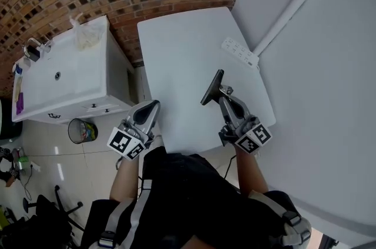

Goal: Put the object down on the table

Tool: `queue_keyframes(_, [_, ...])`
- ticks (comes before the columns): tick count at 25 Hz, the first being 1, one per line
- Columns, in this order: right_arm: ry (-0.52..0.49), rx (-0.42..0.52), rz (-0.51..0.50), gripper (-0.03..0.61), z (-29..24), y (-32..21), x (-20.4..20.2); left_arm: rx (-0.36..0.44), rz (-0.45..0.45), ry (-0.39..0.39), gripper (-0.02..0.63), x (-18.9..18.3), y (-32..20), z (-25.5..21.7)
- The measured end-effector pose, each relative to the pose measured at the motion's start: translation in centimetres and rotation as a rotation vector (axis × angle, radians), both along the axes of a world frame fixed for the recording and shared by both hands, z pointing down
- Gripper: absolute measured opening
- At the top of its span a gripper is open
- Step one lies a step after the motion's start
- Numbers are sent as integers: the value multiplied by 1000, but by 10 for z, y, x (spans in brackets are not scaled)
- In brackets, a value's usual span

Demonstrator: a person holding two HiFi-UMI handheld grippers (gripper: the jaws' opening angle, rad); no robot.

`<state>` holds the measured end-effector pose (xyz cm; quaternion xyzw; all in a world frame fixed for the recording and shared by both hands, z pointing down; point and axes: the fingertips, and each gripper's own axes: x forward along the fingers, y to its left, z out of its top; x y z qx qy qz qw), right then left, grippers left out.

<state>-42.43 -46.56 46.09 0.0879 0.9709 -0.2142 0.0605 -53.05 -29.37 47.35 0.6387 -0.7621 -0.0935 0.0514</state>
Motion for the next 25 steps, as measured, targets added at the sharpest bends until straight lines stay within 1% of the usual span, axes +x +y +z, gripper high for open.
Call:
queue_keyframes(7, [3, -32, 13, 2, -4, 2, -29, -29, 18, 0, 0, -29, -1, -5])
queue_keyframes(10, [15, -37, 12, 2, 0, 4, -36, -49, 36, 11, 0, -36, -4, 4])
queue_keyframes(13, [40, -54, 23, 2, 12, 1, -41, -85, 75, 4, 0, -36, -12, 18])
queue_keyframes(16, [78, -84, 33, 2, 28, 1, -45, -116, 111, 0, 0, -35, -18, 33])
queue_keyframes(21, [179, -190, 43, 2, 70, 0, -56, -122, 137, 40, 0, -30, -21, 52])
queue_keyframes(25, [268, -252, 34, 2, 101, 1, -68, -141, 194, 30, 0, -20, -29, 60])
